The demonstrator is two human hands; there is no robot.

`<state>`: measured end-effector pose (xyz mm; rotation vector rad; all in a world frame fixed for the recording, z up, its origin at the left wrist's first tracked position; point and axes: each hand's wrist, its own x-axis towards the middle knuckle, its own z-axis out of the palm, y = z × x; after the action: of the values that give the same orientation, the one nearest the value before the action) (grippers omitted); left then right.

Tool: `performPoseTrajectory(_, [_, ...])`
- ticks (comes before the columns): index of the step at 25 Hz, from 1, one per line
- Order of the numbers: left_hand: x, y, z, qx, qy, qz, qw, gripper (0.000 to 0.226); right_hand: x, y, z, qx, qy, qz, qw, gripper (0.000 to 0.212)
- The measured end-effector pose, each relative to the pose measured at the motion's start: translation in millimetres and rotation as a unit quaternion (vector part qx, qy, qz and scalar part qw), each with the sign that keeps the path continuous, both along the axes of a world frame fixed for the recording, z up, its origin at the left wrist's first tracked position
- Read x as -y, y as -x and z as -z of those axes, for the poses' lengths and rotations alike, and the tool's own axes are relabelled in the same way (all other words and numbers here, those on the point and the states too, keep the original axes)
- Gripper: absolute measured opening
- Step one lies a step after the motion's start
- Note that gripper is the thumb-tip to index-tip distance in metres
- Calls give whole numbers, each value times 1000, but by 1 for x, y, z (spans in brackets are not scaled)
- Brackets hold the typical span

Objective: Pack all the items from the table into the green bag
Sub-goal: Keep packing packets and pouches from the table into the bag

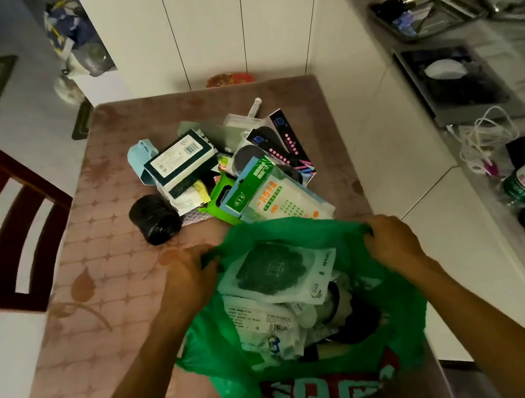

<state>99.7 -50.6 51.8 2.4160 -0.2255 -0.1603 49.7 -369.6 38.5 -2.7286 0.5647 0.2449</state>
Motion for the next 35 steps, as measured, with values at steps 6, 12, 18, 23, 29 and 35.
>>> performPoseTrajectory(6, [-50, 1, -25, 44, 93, 95, 990, 46, 18, 2, -13, -37, 34, -23, 998, 17])
performPoseTrajectory(12, [-33, -17, -21, -106, -221, 176, 953, 70, -27, -54, -36, 2, -37, -111, 993, 44])
performPoseTrajectory(18, [31, -43, 2, -86, -220, 197, 952, 58, -57, -151, 66, -83, -145, -52, 985, 57])
performPoseTrajectory(23, [14, -45, 13, -46, -116, 145, 982, 18, -43, -159, 91, -36, -69, -16, 997, 60])
performPoseTrajectory(29, [8, -43, 2, -65, -38, 136, 988, 10, -41, -126, 22, 140, -275, -15, 951, 14])
performPoseTrajectory(35, [-2, -41, -7, -245, 106, 24, 963, 14, -55, -19, -80, 334, -484, 62, 806, 35])
